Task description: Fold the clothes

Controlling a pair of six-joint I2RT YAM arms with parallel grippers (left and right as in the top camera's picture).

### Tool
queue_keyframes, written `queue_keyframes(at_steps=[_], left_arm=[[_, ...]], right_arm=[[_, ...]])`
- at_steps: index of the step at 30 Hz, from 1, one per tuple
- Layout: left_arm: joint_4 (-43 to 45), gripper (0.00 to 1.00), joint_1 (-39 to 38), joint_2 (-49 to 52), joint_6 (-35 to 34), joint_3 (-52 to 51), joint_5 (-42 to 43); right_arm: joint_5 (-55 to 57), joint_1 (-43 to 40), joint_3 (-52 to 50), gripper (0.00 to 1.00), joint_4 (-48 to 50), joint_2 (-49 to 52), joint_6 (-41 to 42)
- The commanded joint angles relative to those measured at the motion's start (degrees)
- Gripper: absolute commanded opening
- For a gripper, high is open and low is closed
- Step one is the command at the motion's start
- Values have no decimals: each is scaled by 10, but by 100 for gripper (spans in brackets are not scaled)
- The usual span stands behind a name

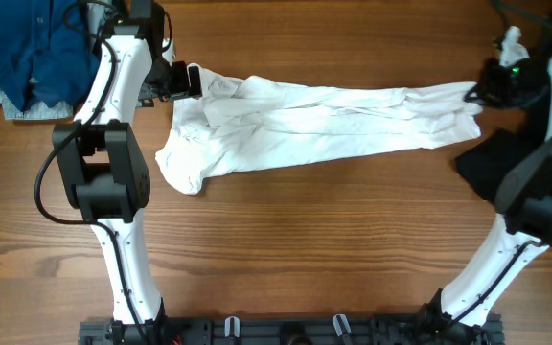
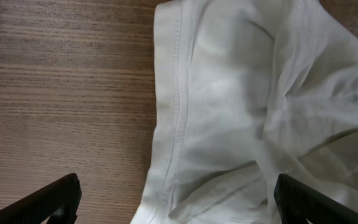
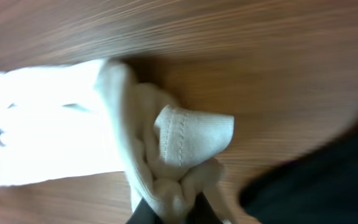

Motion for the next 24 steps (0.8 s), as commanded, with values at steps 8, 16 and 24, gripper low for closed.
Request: queue_keyframes(at_steps=[8, 16, 24], left_arm=[[14, 100, 6, -2, 1, -4, 7], [16, 100, 6, -2, 1, -4, 6], [18, 100, 6, -2, 1, -4, 7]], right_arm=[[25, 211, 10, 4, 21, -7, 85], [50, 314, 10, 4, 73, 13, 140], [3, 364, 10, 4, 124, 48, 169]])
